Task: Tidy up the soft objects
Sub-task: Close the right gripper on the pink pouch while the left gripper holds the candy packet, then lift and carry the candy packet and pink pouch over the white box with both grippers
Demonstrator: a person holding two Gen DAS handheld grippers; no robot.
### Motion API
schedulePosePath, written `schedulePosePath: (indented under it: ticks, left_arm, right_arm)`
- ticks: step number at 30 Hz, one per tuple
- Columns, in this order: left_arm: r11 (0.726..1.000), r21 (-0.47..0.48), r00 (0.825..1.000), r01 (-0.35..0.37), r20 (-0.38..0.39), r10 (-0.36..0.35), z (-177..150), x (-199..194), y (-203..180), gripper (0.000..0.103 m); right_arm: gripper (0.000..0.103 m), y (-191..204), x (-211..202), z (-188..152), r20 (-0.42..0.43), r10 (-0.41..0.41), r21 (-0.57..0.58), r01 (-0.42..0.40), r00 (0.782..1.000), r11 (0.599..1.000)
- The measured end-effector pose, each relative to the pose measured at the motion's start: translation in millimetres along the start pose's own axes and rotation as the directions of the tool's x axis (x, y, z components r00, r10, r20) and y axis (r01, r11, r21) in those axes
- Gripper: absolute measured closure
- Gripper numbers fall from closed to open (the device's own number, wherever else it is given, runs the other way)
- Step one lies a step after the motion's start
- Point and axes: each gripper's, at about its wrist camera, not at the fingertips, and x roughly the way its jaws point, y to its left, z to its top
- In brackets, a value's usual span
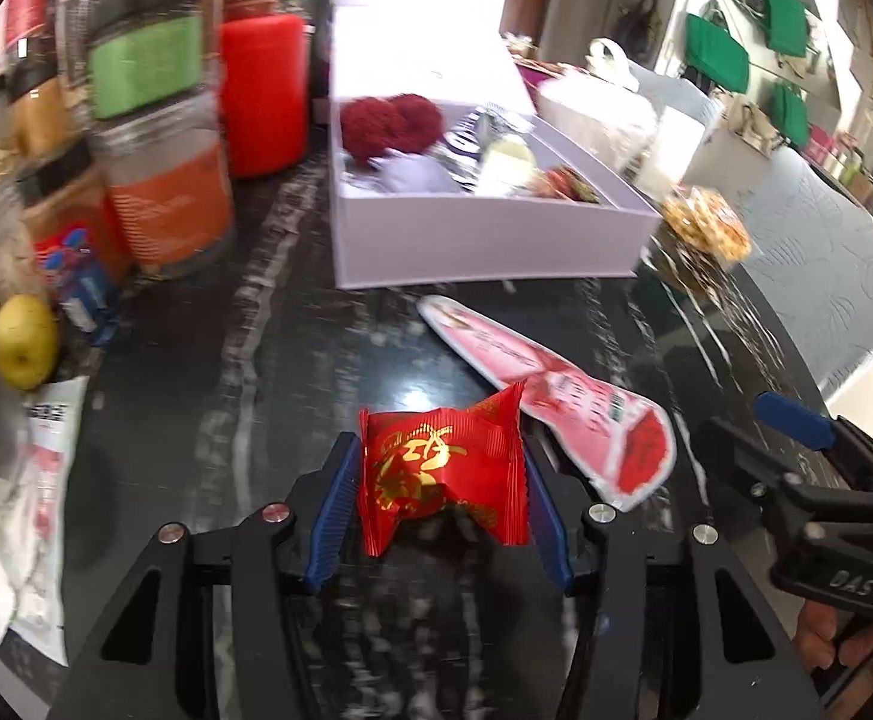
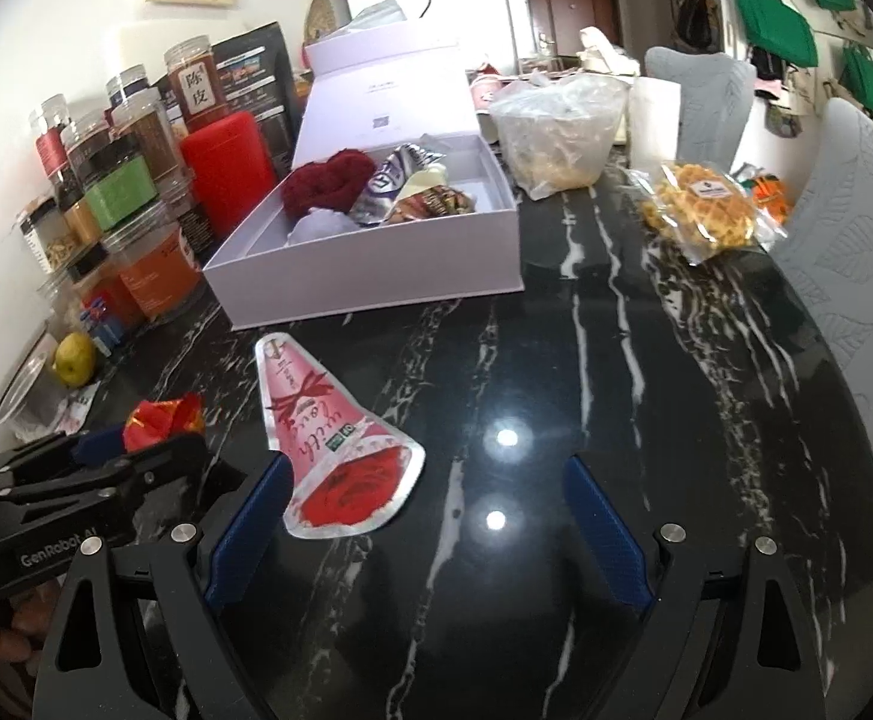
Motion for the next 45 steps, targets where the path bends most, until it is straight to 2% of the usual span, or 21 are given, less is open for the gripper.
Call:
schedulePosePath:
  ticks: [5, 11, 14, 17, 19, 23, 24, 27, 45]
  left_arm:
    - [0.999, -0.038, 1.0, -0.028, 0.01, 0.028, 4, -4, 21, 0.051]
    - [0.997, -0.07, 1.0, -0.027, -0.005, 0.027, 5, 1, 37, 0.051]
    - [0.997, -0.078, 1.0, -0.018, -0.008, 0.018, 4, 2, 40, 0.051]
    - [0.997, -0.082, 1.0, -0.013, -0.009, 0.012, 4, 3, 42, 0.051]
    - [0.996, -0.084, 1.0, -0.011, -0.014, 0.009, 4, 5, 43, 0.051]
    - [0.995, -0.096, 1.0, -0.005, -0.019, 0.003, 4, 6, 45, 0.051]
    - [0.995, -0.099, 1.0, -0.003, -0.019, 0.001, 4, 6, 46, 0.051]
    - [0.995, -0.102, 1.0, 0.001, -0.013, -0.002, 4, 4, 46, 0.051]
    - [0.998, -0.055, 1.0, 0.007, 0.026, -0.006, 2, -19, 31, 0.051]
  right_arm:
    - [0.011, 24, 27, 10, -0.048, 0.041, -0.091, -0.045, 0.998, 0.995]
    - [0.011, 39, 49, 18, -0.082, 0.033, -0.157, -0.046, 0.996, 0.986]
    - [0.016, 43, 58, 18, -0.106, 0.031, -0.177, -0.05, 0.994, 0.983]
    - [0.027, 49, 61, 17, -0.122, 0.008, -0.204, -0.033, 0.993, 0.978]
    - [0.041, 53, 61, 16, -0.119, -0.031, -0.243, 0.001, 0.992, 0.97]
    - [0.057, 55, 59, 16, -0.132, -0.014, -0.259, -0.021, 0.991, 0.966]
    - [0.065, 53, 58, 17, -0.131, -0.014, -0.247, -0.019, 0.991, 0.969]
    - [0.073, 45, 57, 18, -0.137, 0.008, -0.198, -0.036, 0.991, 0.98]
    - [0.074, 32, 15, 3, -0.057, 0.014, -0.067, -0.018, 0.998, 0.998]
